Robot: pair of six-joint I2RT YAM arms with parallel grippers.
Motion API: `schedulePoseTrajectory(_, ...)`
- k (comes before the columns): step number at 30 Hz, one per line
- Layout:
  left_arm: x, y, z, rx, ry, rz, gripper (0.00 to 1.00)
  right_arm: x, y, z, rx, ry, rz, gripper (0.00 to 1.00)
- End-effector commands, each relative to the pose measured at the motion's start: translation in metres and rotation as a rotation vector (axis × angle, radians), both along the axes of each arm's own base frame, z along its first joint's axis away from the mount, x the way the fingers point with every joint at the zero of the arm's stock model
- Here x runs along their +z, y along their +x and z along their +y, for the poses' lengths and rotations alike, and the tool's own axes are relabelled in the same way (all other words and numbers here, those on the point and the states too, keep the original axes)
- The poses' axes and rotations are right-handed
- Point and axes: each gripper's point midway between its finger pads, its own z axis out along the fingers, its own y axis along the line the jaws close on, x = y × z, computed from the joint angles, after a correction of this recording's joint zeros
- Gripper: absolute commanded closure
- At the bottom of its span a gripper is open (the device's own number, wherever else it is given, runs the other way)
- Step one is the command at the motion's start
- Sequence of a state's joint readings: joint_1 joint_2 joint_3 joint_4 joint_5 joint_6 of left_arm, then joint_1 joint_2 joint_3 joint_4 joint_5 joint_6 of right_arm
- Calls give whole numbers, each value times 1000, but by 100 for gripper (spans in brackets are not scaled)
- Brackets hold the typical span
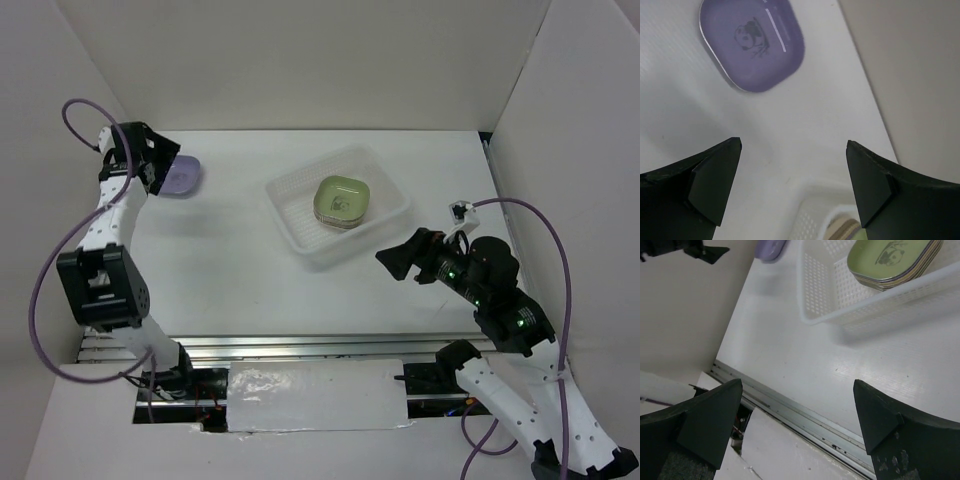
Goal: Place the plates into the plastic bin on the countertop
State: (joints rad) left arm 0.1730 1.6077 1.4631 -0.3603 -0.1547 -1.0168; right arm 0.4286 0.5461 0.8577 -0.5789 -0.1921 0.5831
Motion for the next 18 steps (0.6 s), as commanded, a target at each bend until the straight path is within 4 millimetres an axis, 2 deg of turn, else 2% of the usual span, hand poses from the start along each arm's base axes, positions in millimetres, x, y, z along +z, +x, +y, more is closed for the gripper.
schedulePoseTrajectory(1, -10, 37, 12, -13, -111, -68, 1, 11, 5, 12, 59, 29, -46, 0)
schedulePoseTrajectory(2, -28, 45, 19, -3, -123, -49, 1, 10, 5, 13, 63, 23, -47, 0)
schedulePoseTrajectory(4, -38, 48, 40, 59, -130, -19, 1, 5, 6, 15, 72, 12, -30, 0)
schedulePoseTrajectory(5, -61, 51, 49, 90, -132, 30, 1, 3, 7, 14, 71, 4, -27, 0)
schedulePoseTrajectory(7, -69, 56, 64, 134, -137, 61, 1, -1, 9, 15, 72, -5, -21, 0)
schedulePoseTrajectory(8, -88, 61, 72, 150, -137, 102, 1, -3, 10, 15, 70, -10, -19, 0)
schedulePoseTrajectory(9, -97, 65, 73, 151, -141, 121, 1, -5, 11, 15, 70, -14, -18, 0)
schedulePoseTrajectory(10, -125, 69, 75, 146, -152, 169, 1, -7, 12, 14, 66, -19, -16, 0)
schedulePoseTrajectory(11, -125, 79, 75, 127, -162, 159, 2, -8, 13, 15, 66, -19, -16, 0)
schedulePoseTrajectory(12, -152, 83, 76, 120, -178, 193, 3, -10, 13, 15, 68, -22, -11, 0)
schedulePoseTrajectory(13, -164, 88, 75, 111, -194, 203, 5, -11, 13, 15, 69, -21, -10, 0)
schedulePoseTrajectory(14, -163, 94, 76, 109, -198, 210, 6, -12, 15, 14, 61, -26, -7, 0)
schedulePoseTrajectory(15, -173, 96, 74, 107, -199, 235, 6, -12, 14, 14, 57, -25, -8, 0)
schedulePoseTrajectory(16, -195, 96, 68, 107, -208, 281, 7, -13, 15, 14, 54, -24, -5, 0)
schedulePoseTrajectory(18, -203, 94, 63, 119, -203, 315, 9, -11, 15, 12, 45, -22, -16, 0)
